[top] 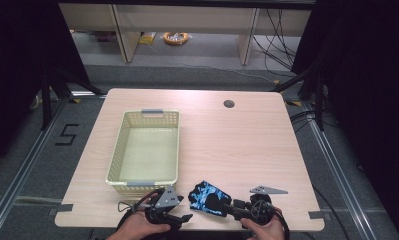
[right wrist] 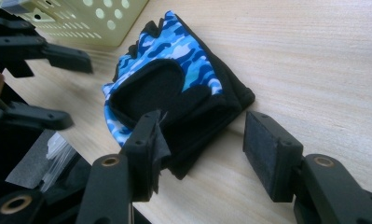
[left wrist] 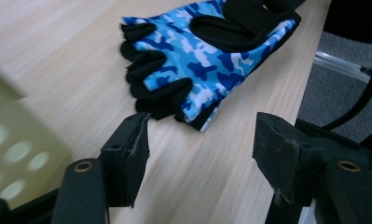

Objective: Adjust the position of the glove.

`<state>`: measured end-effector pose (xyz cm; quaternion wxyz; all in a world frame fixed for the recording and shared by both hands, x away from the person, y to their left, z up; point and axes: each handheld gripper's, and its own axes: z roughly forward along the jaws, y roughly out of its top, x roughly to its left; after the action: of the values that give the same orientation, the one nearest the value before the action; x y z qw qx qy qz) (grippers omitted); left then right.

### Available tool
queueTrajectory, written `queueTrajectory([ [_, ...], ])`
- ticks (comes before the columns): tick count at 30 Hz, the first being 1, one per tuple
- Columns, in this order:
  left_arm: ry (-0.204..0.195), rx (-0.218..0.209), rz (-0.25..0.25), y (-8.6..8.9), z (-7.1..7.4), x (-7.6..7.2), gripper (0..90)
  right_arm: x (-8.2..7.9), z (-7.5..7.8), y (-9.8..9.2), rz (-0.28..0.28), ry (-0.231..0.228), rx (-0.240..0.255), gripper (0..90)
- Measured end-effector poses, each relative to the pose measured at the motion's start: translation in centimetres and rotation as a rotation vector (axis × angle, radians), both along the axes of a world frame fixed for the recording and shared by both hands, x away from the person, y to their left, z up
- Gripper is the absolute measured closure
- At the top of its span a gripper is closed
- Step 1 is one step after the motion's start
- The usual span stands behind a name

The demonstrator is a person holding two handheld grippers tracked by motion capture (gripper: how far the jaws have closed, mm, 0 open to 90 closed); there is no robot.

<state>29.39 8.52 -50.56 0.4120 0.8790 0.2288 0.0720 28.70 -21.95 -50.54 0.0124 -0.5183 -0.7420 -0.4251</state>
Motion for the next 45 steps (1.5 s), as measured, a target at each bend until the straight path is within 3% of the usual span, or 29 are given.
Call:
queueTrajectory([
  [1, 0.009, -0.009, 0.012, -0.4, -0.2, 0.0, 37.2, 0.1, 0.0, 0.0, -0.005, -0.003, -0.011, 48.1],
  [2, 0.0, 0.024, -0.001, -0.6, -0.2, 0.3, 37.7, 0.1, -0.1, 0.0, 0.002, -0.003, -0.003, 47.8],
  [4, 0.008, 0.015, -0.001, -1.1, -0.4, 0.4, 40.4, 0.2, -0.3, 0.0, 0.004, 0.005, 0.002, 47.6],
  [7, -0.019, 0.072, -0.028, -1.7, -0.6, 0.6, 44.5, 0.5, -0.5, 0.0, 0.002, 0.005, -0.01, 47.7],
  [9, -0.015, 0.083, -0.035, -2.2, -0.9, 0.4, 46.9, 0.6, -0.5, 0.1, -0.007, 0.001, -0.033, 48.3],
  [12, -0.023, 0.097, -0.039, -2.6, -0.7, 0.2, 49.9, 0.7, -0.6, 0.3, 0.012, -0.006, -0.014, 50.1],
  [13, -0.047, 0.122, -0.052, -2.6, -0.6, 0.4, 52.5, 0.7, -0.6, 0.3, 0.009, -0.006, -0.02, 50.5],
  [15, -0.018, 0.106, -0.033, -2.7, -0.6, 0.3, 58.0, 0.8, -0.6, 0.3, -0.001, 0.003, -0.032, 52.4],
  [17, -0.029, 0.108, -0.035, -2.7, -0.6, 0.4, 62.8, 1.0, -0.6, 0.3, 0.004, -0.013, -0.032, 54.1],
  [19, -0.017, 0.103, -0.02, -2.7, -0.6, 0.5, 66.3, 1.0, -0.5, 0.5, -0.017, 0.016, -0.026, 54.7],
  [20, -0.018, 0.098, -0.013, -2.7, -0.6, 0.5, 68.6, 1.2, -0.7, 0.4, -0.005, -0.015, -0.037, 54.8],
  [23, -0.029, 0.1, -0.024, -2.7, -0.6, 0.4, 73.4, 1.4, -0.7, 0.7, -0.007, -0.016, -0.044, 56.0],
  [24, -0.028, 0.105, -0.027, -2.7, -0.6, 0.4, 74.4, 1.3, -0.6, 1.0, -0.013, 0.023, -0.008, 56.9],
  [25, -0.026, 0.103, -0.026, -2.7, -0.6, 0.4, 75.2, 1.7, -0.9, 0.9, -0.001, -0.01, -0.024, 58.4],
  [28, -0.05, 0.117, -0.036, -2.7, -0.5, 0.3, 76.9, 1.8, -1.1, 1.1, 0.015, 0.007, 0.025, 66.2],
  [29, -0.058, 0.112, -0.035, -2.7, -0.6, 0.3, 77.1, 1.6, -1.1, 1.3, -0.002, 0.051, 0.059, 68.6],
  [30, -0.057, 0.108, -0.035, -2.7, -0.6, 0.2, 77.2, 1.8, -1.5, 1.1, 0.017, 0.014, 0.051, 71.1],
  [32, -0.05, 0.104, -0.028, -2.8, -0.7, 0.1, 77.9, 1.8, -1.5, 1.0, 0.014, 0.018, 0.051, 77.1],
  [33, -0.062, 0.11, -0.024, -2.7, -0.7, 0.1, 78.5, 1.8, -1.7, 0.8, 0.029, 0.014, 0.079, 83.7],
  [35, -0.065, 0.113, -0.029, -2.7, -0.7, 0.0, 79.9, 1.8, -1.6, 0.6, 0.031, 0.002, 0.111, 85.1],
  [38, -0.072, 0.112, -0.028, -2.6, -0.8, -0.1, 80.9, 1.7, -1.4, 0.7, 0.049, -0.029, 0.096, 85.6],
  [39, -0.067, 0.098, -0.025, -2.5, -0.8, -0.2, 81.1, 1.7, -1.2, 0.7, 0.057, -0.028, 0.116, 85.6],
  [41, -0.083, 0.102, -0.033, -2.4, -0.7, -0.1, 81.4, 1.7, -1.2, 0.7, 0.046, -0.035, 0.111, 85.6],
  [42, -0.07, 0.092, -0.02, -2.4, -0.8, -0.2, 81.6, 1.6, -1.2, 0.6, 0.057, -0.045, 0.125, 85.6],
  [43, -0.078, 0.113, -0.023, -2.3, -0.7, 0.0, 81.8, 1.6, -1.1, 0.6, 0.046, -0.036, 0.121, 85.6],
  [45, -0.078, 0.093, -0.013, -2.3, -0.6, -0.2, 82.0, 1.6, -1.0, 0.7, 0.048, -0.049, 0.133, 85.6],
])
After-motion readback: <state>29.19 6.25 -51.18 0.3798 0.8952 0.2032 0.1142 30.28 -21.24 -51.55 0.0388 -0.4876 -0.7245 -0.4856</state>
